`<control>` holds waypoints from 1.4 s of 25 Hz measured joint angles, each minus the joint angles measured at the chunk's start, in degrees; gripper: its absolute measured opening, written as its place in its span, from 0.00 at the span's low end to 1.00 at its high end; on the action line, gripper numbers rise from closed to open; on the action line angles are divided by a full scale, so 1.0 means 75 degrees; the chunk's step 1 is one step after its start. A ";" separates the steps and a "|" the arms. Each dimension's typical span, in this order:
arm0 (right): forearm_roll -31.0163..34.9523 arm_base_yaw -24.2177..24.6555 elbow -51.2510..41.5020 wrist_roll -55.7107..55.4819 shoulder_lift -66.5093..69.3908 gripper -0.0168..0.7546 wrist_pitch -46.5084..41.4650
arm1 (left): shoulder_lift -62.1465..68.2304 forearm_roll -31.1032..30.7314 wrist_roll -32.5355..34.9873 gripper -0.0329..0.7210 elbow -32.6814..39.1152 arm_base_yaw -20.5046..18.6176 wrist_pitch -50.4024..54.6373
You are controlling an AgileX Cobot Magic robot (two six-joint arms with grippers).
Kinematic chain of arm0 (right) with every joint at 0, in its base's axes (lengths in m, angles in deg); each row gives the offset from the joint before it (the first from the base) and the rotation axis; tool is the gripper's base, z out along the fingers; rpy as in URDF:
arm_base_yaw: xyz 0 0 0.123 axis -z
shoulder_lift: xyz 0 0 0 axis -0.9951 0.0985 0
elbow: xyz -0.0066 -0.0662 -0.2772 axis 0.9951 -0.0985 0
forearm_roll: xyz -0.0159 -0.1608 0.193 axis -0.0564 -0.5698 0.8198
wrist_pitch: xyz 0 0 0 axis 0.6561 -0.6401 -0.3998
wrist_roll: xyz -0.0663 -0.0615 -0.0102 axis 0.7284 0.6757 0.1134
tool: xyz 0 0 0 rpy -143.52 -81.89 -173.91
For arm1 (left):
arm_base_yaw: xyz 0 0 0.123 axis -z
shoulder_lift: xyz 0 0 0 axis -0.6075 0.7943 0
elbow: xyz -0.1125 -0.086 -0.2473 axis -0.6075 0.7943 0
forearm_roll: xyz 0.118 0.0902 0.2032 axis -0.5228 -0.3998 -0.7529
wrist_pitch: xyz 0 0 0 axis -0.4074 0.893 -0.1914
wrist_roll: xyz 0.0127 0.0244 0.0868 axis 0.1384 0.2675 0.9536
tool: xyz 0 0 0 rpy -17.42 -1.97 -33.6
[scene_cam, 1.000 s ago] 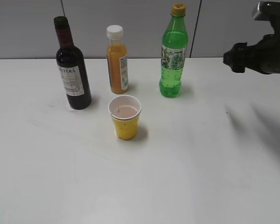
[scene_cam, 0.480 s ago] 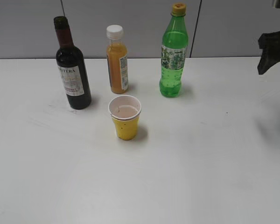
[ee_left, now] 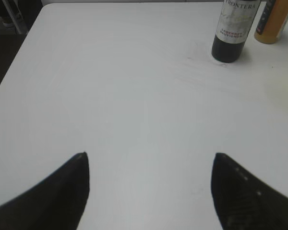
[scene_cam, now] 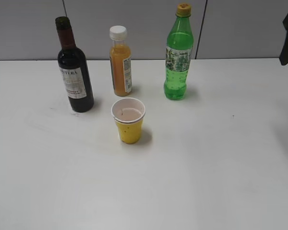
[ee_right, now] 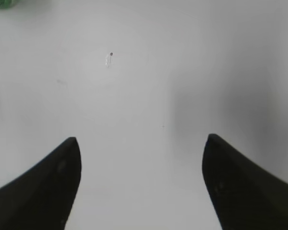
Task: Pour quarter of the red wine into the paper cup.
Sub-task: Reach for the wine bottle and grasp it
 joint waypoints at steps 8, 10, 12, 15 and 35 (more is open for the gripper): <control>-0.0205 0.0000 -0.2023 0.0018 -0.1996 0.79 -0.0034 | 0.0000 0.0000 0.0000 0.82 0.0000 0.0000 0.0000; -0.0205 0.0000 -0.2739 0.0018 -0.2543 0.79 -0.0034 | 0.0000 0.0000 0.0000 0.82 0.0000 0.0000 0.0000; -0.0154 0.0000 -0.3456 0.0018 -0.3181 0.79 -0.0034 | 0.0000 0.0000 0.0000 0.82 0.0000 0.0000 0.0000; -0.0063 0.0000 -0.4574 0.0018 -0.4109 0.79 -0.0041 | 0.0000 0.0000 0.0000 0.82 0.0000 0.0000 0.0000; -0.0085 0.0000 -0.7700 0.0025 -1.0868 0.79 0.0698 | 0.0000 0.0000 0.0000 0.82 0.0000 0.0000 0.0000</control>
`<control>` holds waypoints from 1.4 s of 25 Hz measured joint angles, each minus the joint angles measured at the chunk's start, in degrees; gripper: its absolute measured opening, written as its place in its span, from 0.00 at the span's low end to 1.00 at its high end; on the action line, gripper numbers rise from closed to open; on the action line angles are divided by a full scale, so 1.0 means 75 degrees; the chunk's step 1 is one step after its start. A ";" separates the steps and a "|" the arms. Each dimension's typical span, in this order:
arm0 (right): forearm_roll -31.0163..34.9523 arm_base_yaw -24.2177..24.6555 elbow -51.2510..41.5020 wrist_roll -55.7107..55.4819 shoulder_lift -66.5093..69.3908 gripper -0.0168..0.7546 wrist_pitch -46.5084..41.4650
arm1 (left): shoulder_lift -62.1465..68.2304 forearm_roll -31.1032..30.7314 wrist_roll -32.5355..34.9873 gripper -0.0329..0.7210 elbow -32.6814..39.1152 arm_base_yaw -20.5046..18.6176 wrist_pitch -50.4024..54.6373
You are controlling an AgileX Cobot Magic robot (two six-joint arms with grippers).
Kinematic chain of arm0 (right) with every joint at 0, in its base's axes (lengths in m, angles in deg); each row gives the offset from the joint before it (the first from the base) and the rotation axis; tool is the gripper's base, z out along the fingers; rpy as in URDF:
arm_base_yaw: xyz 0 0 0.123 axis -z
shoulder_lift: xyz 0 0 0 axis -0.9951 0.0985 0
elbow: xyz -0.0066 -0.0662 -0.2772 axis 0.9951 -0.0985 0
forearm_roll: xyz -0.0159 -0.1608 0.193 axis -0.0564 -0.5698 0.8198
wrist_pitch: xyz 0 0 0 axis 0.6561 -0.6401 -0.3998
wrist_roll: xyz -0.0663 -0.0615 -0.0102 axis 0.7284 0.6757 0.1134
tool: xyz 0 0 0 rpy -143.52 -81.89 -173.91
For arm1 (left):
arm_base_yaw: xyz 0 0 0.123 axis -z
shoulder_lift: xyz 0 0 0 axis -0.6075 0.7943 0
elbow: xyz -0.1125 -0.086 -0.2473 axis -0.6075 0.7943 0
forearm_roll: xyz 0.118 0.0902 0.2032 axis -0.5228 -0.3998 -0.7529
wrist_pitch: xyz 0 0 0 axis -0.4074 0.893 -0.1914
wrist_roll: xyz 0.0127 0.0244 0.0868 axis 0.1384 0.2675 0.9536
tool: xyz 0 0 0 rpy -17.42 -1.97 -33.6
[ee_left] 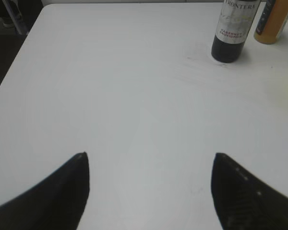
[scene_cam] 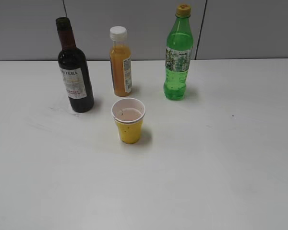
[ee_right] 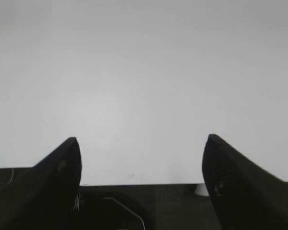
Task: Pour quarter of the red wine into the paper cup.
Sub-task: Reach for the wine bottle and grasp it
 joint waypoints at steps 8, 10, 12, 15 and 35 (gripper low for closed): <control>-0.0003 0.0000 -0.0162 0.0000 -0.2071 0.79 0.0322 | 0.0000 0.0000 0.0000 0.82 0.0000 0.0000 0.0000; 0.0005 0.0000 -0.0188 0.0000 -0.2397 0.79 0.0370 | 0.0000 0.0000 0.0000 0.82 0.0000 0.0000 0.0000; 0.0008 0.0000 -0.0209 0.0000 -0.2449 0.79 0.0439 | 0.0000 0.0000 0.0000 0.82 0.0000 0.0000 0.0003; 0.0052 0.0000 -0.0267 0.0000 -0.2449 0.79 0.0486 | 0.0000 0.0000 0.0000 0.82 0.0000 0.0000 0.0003; 0.0060 -0.0376 -0.0275 0.0000 -0.2449 0.79 0.0491 | 0.0000 0.0000 0.0000 0.82 0.0000 0.0000 0.0003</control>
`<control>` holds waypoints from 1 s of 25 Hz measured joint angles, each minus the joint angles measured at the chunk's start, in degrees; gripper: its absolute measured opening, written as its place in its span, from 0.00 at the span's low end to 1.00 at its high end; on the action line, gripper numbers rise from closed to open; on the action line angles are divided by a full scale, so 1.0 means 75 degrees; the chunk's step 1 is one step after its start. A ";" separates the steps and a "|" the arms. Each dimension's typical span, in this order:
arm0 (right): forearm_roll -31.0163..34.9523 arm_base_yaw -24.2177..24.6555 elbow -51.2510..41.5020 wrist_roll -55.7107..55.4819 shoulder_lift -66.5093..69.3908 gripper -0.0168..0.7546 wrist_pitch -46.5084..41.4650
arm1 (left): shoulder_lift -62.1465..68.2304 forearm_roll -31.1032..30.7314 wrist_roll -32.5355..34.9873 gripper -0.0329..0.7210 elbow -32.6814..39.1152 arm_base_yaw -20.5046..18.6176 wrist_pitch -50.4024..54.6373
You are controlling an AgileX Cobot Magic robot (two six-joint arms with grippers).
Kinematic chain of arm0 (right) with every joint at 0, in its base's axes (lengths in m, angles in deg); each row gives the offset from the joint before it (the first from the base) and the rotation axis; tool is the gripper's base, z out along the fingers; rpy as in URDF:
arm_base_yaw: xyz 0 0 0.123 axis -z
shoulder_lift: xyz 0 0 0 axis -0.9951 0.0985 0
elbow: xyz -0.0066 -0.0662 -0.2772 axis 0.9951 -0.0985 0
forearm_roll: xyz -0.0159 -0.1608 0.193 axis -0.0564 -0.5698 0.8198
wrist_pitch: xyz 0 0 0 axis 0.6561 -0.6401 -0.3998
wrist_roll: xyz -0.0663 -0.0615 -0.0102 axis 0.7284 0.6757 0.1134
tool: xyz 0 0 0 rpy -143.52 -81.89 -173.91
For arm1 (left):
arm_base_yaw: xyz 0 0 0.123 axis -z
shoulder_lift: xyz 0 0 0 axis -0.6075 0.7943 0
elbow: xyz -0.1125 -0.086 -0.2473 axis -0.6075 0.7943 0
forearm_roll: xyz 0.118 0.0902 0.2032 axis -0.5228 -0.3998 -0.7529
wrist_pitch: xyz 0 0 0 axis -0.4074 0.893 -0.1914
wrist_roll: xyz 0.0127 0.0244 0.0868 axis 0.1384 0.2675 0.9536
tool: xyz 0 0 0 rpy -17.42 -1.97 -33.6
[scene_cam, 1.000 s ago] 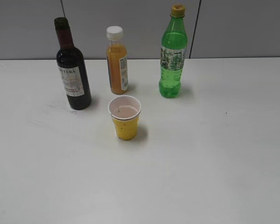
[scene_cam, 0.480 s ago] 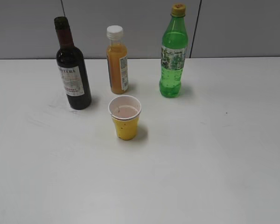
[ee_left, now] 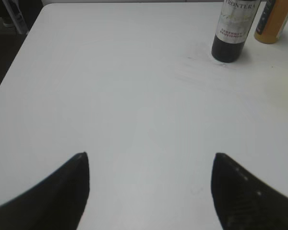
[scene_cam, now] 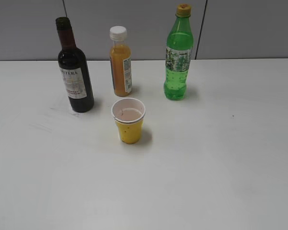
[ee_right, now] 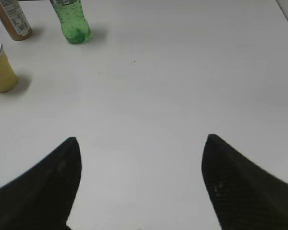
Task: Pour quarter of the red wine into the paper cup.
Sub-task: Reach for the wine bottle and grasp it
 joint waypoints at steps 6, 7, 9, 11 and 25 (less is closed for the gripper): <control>0.0000 0.0000 0.0000 0.0000 0.0000 0.79 0.0000 | 0.0000 -0.0004 0.0000 0.82 0.0000 0.0000 0.0000; 0.0000 0.0000 0.0000 0.0000 0.0000 0.79 0.0000 | 0.0000 -0.0009 0.0000 0.82 0.0000 0.0000 -0.0007; 0.0000 0.0000 0.0000 0.0000 0.0000 0.79 0.0000 | 0.0000 -0.0009 0.0000 0.82 0.0000 0.0000 -0.0007; 0.0000 0.0000 0.0000 0.0000 0.0000 0.79 0.0000 | 0.0000 -0.0009 0.0000 0.82 0.0000 0.0000 -0.0007; 0.0000 0.0000 0.0000 0.0000 0.0000 0.79 0.0003 | 0.0000 -0.0058 0.0000 0.89 -0.0010 0.0000 -0.0057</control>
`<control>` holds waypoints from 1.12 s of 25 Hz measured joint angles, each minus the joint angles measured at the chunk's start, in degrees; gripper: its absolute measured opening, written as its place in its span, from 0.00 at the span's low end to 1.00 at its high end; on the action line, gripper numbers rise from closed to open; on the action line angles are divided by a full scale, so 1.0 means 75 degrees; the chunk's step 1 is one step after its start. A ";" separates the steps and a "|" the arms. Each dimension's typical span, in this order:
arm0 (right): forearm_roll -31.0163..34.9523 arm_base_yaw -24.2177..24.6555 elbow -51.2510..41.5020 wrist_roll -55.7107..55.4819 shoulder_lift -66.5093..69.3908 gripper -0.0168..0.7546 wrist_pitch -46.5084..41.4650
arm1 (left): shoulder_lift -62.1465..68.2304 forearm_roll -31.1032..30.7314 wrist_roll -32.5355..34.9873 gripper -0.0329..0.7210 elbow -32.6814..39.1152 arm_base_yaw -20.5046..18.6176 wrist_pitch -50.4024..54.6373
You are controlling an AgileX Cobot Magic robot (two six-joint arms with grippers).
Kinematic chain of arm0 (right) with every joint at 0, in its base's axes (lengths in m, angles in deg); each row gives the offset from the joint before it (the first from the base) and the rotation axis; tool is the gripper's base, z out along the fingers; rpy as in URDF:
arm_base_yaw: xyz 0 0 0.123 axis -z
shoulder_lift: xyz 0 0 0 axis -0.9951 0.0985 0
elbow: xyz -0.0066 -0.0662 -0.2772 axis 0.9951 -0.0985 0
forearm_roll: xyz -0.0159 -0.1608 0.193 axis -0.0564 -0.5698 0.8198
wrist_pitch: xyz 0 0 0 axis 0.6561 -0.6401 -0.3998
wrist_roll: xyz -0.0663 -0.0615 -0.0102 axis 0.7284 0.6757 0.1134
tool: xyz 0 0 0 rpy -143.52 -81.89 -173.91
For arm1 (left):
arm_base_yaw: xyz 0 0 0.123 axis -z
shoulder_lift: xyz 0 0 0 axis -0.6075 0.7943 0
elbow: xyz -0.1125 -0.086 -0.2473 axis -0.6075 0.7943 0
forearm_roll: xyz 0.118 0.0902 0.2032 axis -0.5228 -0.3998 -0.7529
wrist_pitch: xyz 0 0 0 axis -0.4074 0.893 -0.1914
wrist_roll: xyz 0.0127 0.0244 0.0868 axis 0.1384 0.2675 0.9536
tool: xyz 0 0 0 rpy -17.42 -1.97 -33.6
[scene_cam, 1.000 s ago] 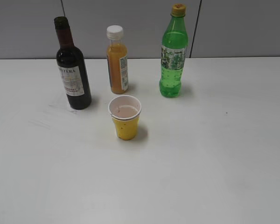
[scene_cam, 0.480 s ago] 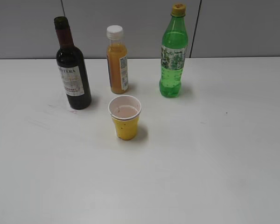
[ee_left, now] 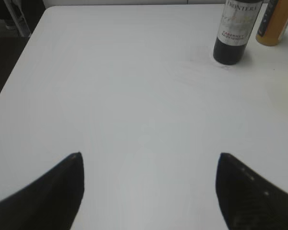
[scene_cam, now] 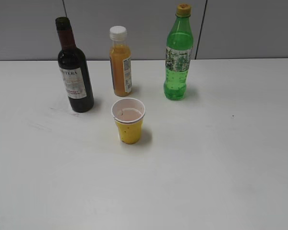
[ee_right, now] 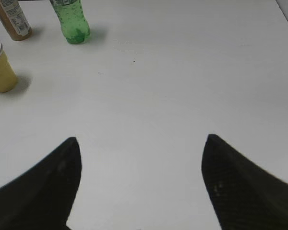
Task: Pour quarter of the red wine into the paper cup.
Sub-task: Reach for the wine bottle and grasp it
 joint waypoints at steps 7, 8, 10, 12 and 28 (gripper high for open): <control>0.0000 0.0000 0.0000 0.0000 0.0000 0.79 0.0015 | 0.0241 0.0232 0.0000 0.92 -0.0036 0.0000 -0.2123; 0.0000 0.0000 0.0000 0.0000 0.0000 0.79 0.0015 | 0.0451 0.0335 0.0000 0.92 0.0017 0.0000 -0.2625; 0.0000 0.0000 0.0000 0.0000 0.0000 0.79 0.0024 | 0.0958 0.0549 0.0020 0.92 0.0144 0.0000 -0.3621; 0.0000 0.0000 0.0000 0.0000 0.0000 0.79 0.0024 | 0.1553 0.0754 0.0188 0.91 0.0241 0.0000 -0.4631; 0.0000 0.0000 0.0000 0.0007 0.0000 0.79 0.0041 | 0.7674 0.0528 0.0283 0.87 0.0262 0.0698 -1.1874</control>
